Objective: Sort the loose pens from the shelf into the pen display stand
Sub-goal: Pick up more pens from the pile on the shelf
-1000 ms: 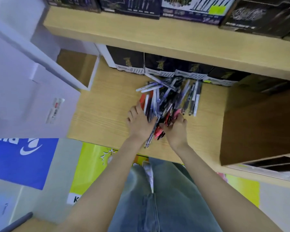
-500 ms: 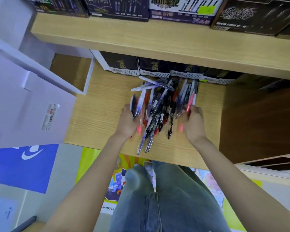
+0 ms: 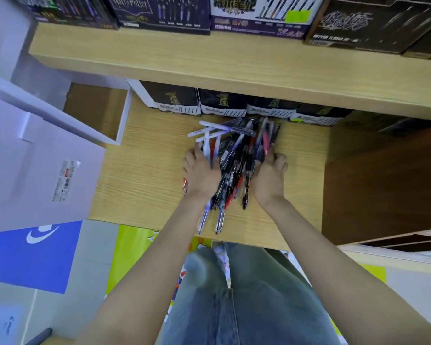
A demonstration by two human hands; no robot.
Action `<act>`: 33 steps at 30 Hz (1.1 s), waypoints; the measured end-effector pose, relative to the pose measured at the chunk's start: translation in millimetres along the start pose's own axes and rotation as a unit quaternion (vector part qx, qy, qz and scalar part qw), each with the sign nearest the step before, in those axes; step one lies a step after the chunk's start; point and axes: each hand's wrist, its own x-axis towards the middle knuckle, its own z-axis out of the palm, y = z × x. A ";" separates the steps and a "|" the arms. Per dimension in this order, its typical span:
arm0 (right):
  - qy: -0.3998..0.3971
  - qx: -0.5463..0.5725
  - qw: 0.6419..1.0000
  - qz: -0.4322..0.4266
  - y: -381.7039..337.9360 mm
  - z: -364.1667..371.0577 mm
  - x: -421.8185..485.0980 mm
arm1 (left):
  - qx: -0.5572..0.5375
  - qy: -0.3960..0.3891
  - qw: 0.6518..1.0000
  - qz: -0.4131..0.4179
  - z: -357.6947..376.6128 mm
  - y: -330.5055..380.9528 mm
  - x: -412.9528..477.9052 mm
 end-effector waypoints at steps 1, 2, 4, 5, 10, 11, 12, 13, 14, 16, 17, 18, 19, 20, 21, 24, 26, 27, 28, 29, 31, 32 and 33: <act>0.005 0.015 1.000 -0.013 -0.7 1.8 -2.6 | -0.001 -0.008 1.000 0.010 3.7 3.9 -3.9; 0.007 0.024 0.999 -0.026 -0.2 2.6 -4.8 | -0.010 -0.021 0.999 0.025 6.5 6.0 -7.5; 0.000 0.032 0.998 -0.050 4.1 -0.2 -5.3 | -0.015 -0.038 0.997 0.060 4.0 6.6 -10.0; -0.002 0.035 0.998 -0.055 7.3 -3.9 -3.2 | 0.004 -0.024 0.996 0.085 -0.8 5.7 -6.9; 0.035 0.067 0.997 0.025 16.7 -26.4 23.3 | 0.187 0.080 0.950 0.238 -29.8 11.6 35.9; 0.038 0.054 0.997 0.037 16.5 -27.1 27.8 | 0.215 0.049 0.939 0.265 -31.1 14.0 44.7; 0.035 0.037 0.998 0.043 15.0 -25.7 30.6 | 0.240 0.015 0.929 0.282 -29.9 15.4 52.6; 0.028 0.025 0.998 0.045 12.2 -23.4 31.3 | 0.261 -0.008 0.921 0.289 -27.9 15.8 58.5; 0.019 0.021 0.999 0.046 8.6 -19.4 30.4 | 0.278 -0.013 0.915 0.291 -25.7 15.6 62.4; 0.011 0.031 0.998 0.044 0.6 -9.4 25.7 | 0.296 0.005 0.908 0.297 -22.2 14.7 65.7; 0.014 0.041 0.998 0.044 -2.9 -5.0 22.7 | 0.297 0.019 0.907 0.299 -20.5 14.7 65.4; 0.016 0.053 0.997 0.047 -5.5 -1.8 20.5 | 0.295 0.031 0.908 0.297 -18.6 14.3 64.3; 0.017 0.066 0.996 0.052 -7.3 -0.1 19.2 | 0.295 0.041 0.910 0.287 -17.1 13.6 62.4; 0.017 0.078 0.995 0.057 -7.9 0.2 19.2 | 0.294 0.043 0.915 0.271 -15.3 11.9 60.7; 0.015 0.089 0.994 0.061 -7.7 -1.1 20.0 | 0.291 0.041 0.922 0.253 -13.5 10.2 58.6; -0.005 0.114 0.991 0.065 -6.5 -5.7 23.1 | 0.269 0.018 0.940 0.208 -8.9 9.8 53.3; -0.021 0.119 0.991 0.064 -7.2 -7.2 21.6 | 0.268 -0.004 0.949 0.168 -5.3 15.1 50.4; -0.025 0.114 0.991 0.061 -7.5 -7.7 20.5 | 0.270 -0.021 0.950 0.153 -3.0 17.9 48.4; -0.031 0.104 0.993 0.056 -6.9 -8.6 19.9 | 0.271 -0.037 0.951 0.147 -0.6 19.9 46.4; -0.036 0.089 0.994 0.048 -5.5 -10.5 19.4 | 0.268 -0.048 0.951 0.149 1.3 21.0 44.9; -0.037 0.050 0.997 0.038 1.1 -17.2 21.1 | 0.246 -0.063 0.955 0.153 1.0 20.1 44.1; -0.032 0.031 0.998 0.039 5.8 -21.2 22.4 | 0.232 -0.066 0.959 0.149 -1.3 18.8 44.2; -0.025 0.018 0.999 0.044 10.6 -25.9 23.4 | 0.220 -0.064 0.963 0.144 -4.1 17.4 44.2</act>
